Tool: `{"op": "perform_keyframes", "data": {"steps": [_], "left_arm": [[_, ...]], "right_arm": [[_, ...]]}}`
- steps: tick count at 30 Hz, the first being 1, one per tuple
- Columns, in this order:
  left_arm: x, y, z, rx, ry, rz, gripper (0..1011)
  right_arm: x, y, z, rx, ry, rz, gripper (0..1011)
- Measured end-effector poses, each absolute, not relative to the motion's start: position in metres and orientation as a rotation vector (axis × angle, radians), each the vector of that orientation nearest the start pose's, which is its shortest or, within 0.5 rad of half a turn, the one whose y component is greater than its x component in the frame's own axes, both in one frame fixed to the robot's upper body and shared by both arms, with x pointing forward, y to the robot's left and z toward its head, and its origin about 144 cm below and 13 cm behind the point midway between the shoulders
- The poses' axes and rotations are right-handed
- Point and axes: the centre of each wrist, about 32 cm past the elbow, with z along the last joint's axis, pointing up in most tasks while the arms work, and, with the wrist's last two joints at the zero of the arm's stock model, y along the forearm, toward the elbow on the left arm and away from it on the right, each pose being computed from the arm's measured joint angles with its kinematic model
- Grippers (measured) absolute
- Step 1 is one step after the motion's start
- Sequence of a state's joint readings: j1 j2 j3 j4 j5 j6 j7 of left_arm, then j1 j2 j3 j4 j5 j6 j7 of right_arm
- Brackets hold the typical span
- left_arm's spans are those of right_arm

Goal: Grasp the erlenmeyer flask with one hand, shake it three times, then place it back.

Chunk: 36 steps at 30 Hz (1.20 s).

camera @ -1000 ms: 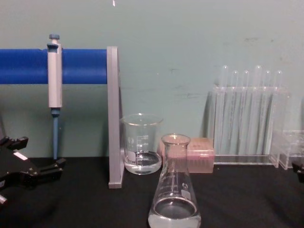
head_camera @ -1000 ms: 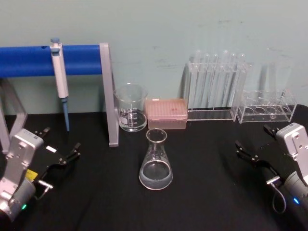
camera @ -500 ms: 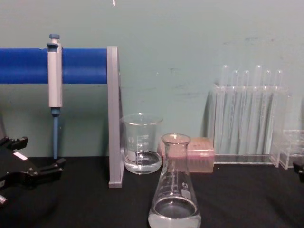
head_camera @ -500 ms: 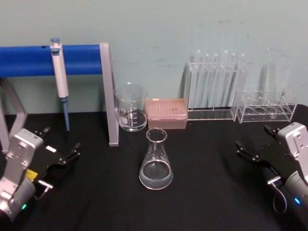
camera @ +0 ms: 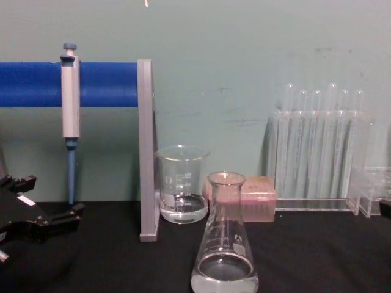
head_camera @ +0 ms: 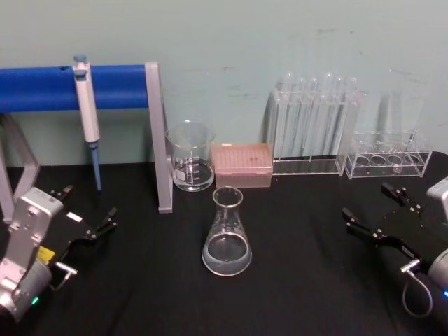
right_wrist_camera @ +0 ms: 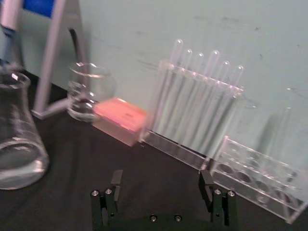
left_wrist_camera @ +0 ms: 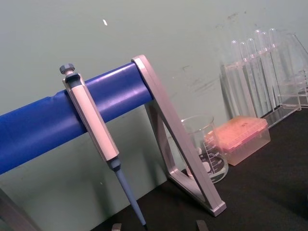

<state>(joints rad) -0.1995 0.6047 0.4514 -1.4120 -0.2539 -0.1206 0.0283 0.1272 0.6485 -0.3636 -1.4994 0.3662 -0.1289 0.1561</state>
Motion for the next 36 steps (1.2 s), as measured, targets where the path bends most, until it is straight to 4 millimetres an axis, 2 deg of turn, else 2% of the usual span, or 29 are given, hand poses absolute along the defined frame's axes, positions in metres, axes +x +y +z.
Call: {"op": "perform_keyframes", "data": {"steps": [14, 36], "left_arm": [[0.489, 0.31, 1.14, 0.304, -0.285, 1.248, 1001], [0.489, 0.31, 1.14, 0.304, -0.285, 1.248, 1001]], "right_arm": [[0.468, -0.331, 1.162, -0.149, -0.159, -0.973, 1000], [0.492, -0.318, 1.159, -0.09, -0.171, -0.724, 1000]]}}
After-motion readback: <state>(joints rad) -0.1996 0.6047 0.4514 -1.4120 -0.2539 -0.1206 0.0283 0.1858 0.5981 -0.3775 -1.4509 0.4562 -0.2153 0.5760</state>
